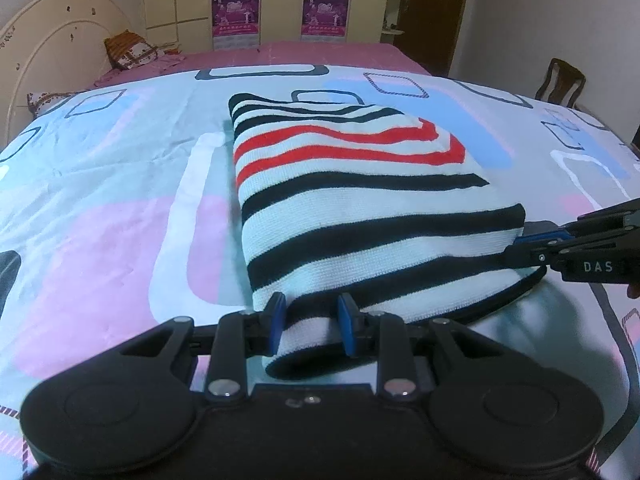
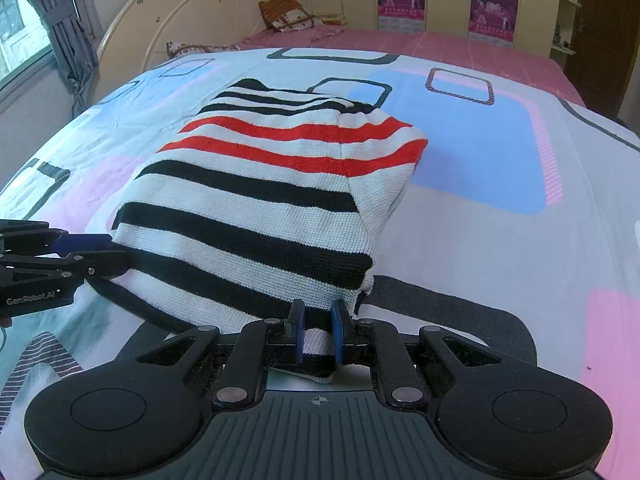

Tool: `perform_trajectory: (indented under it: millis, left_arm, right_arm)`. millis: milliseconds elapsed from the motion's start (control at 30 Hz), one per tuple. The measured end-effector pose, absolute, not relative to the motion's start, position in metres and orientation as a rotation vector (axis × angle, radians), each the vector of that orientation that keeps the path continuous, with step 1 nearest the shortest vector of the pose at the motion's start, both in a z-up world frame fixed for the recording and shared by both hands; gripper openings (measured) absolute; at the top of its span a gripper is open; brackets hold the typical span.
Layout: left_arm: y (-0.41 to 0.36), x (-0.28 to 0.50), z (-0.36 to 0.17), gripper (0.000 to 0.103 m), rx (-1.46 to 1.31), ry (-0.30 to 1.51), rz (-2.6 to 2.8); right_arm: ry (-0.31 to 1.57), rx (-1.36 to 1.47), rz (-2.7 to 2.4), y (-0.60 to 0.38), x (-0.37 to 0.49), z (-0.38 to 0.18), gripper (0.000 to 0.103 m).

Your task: Fold small clothes

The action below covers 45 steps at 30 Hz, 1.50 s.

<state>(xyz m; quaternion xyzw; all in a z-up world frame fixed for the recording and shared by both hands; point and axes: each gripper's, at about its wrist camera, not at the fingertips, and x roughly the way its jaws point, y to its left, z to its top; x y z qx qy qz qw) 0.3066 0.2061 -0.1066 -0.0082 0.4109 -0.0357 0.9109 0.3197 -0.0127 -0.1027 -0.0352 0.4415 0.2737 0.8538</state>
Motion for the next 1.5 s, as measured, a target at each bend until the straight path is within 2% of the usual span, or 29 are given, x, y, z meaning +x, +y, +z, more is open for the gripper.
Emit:
perform_trajectory:
  millis: [333, 433, 467, 500, 533, 567, 633, 733, 1133, 1500]
  left_arm:
    - [0.200, 0.303, -0.103, 0.028, -0.018, 0.847, -0.020]
    - [0.201, 0.300, -0.102, 0.034, -0.032, 0.842, 0.003]
    - [0.199, 0.297, -0.099, 0.044, -0.033, 0.838, 0.015]
    - [0.196, 0.291, -0.093, 0.079, -0.026, 0.816, 0.029]
    - [0.192, 0.283, -0.087, 0.100, -0.010, 0.776, 0.049]
    - [0.187, 0.274, -0.081, 0.101, 0.008, 0.725, 0.078]
    - [0.179, 0.263, -0.075, 0.103, -0.002, 0.706, 0.080]
    - [0.169, 0.249, -0.068, 0.103, -0.021, 0.713, 0.076]
    - [0.128, 0.178, -0.019, 0.103, -0.022, 0.646, 0.040]
    - [0.104, 0.107, 0.013, 0.103, -0.049, 0.561, 0.053]
  right_arm:
    - [0.926, -0.046, 0.564, -0.017, 0.315, -0.099, 0.013]
    - [0.933, -0.015, 0.557, -0.022, 0.314, -0.101, 0.013]
    - [0.932, -0.004, 0.550, -0.024, 0.313, -0.101, 0.013]
    - [0.932, 0.004, 0.530, -0.026, 0.312, -0.098, 0.022]
    - [0.915, 0.008, 0.487, -0.030, 0.307, -0.092, 0.068]
    - [0.864, 0.013, 0.453, -0.034, 0.298, -0.085, 0.102]
    - [0.795, 0.004, 0.459, -0.043, 0.282, -0.073, 0.102]
    - [0.821, 0.002, 0.430, -0.055, 0.267, -0.064, 0.101]
    - [0.718, 0.126, 0.354, -0.112, 0.182, -0.010, 0.103]
    - [0.673, 0.097, 0.366, -0.140, 0.102, 0.022, 0.103]
